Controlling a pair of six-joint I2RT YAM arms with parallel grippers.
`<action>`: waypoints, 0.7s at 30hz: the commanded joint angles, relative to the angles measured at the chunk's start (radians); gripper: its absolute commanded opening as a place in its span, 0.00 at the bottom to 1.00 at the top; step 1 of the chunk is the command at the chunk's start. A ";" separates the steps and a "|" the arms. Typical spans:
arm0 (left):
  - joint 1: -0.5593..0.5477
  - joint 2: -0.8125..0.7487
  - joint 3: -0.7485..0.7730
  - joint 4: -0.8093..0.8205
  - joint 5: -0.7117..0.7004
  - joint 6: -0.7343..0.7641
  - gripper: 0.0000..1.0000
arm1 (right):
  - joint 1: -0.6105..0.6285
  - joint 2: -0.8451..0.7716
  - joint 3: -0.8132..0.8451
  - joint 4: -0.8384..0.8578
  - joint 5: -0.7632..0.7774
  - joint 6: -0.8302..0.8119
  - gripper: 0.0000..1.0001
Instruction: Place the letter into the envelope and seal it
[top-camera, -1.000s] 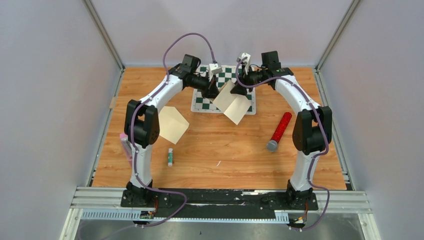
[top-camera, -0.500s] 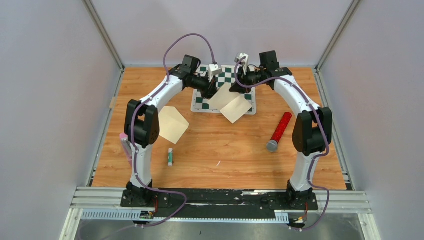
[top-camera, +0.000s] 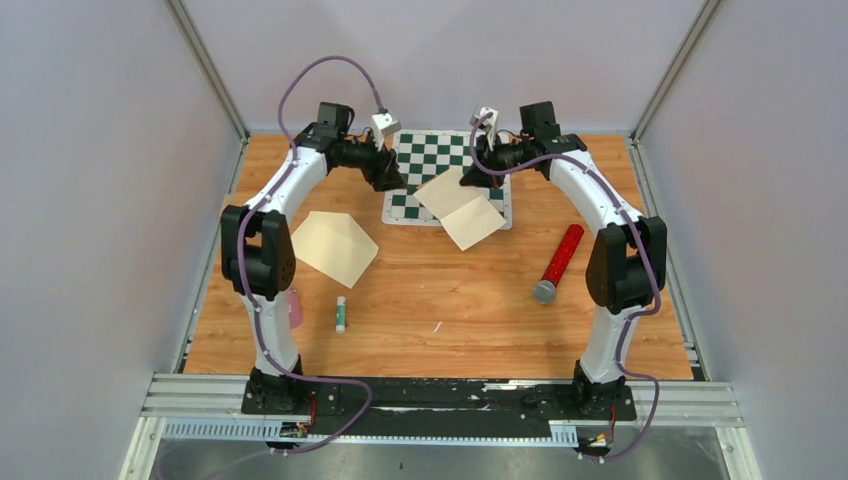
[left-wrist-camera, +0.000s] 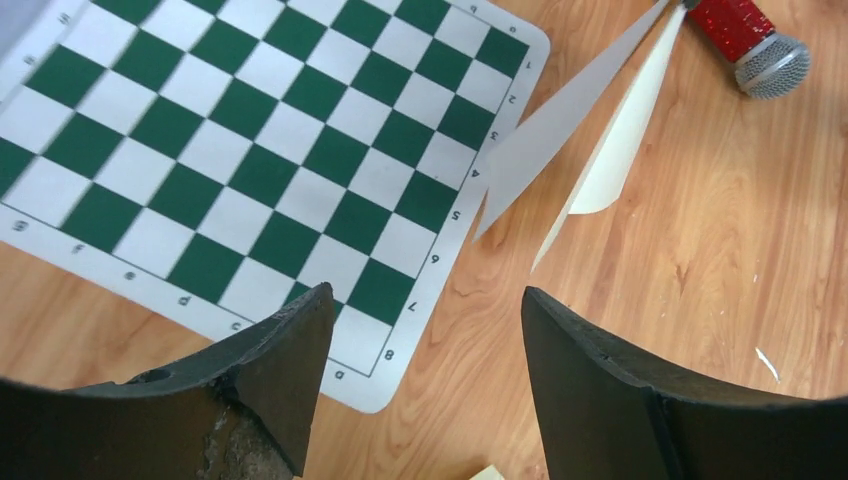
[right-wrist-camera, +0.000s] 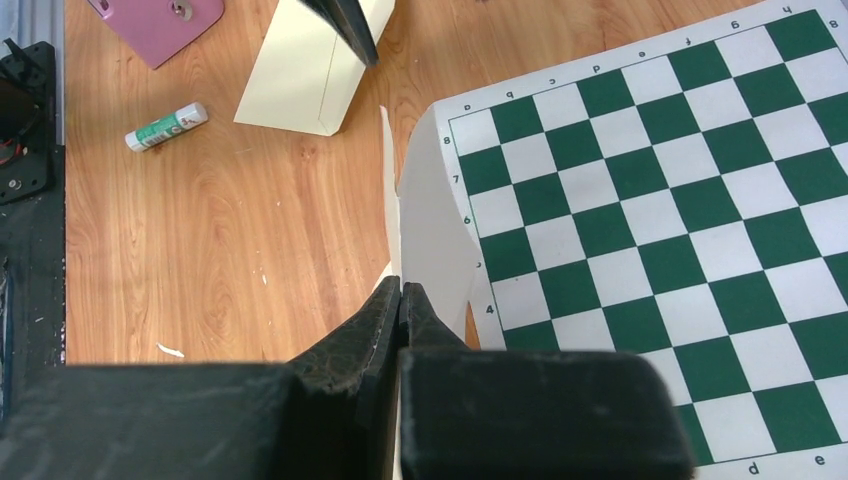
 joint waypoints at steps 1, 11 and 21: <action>-0.018 -0.117 0.068 -0.052 0.140 0.100 0.77 | 0.014 -0.031 0.055 0.002 -0.033 -0.010 0.00; -0.129 -0.078 0.136 0.056 0.130 0.045 0.78 | 0.051 -0.021 0.107 -0.002 -0.020 -0.013 0.00; -0.146 -0.024 0.237 -0.132 0.145 0.169 0.52 | 0.065 -0.040 0.096 -0.001 -0.004 -0.013 0.00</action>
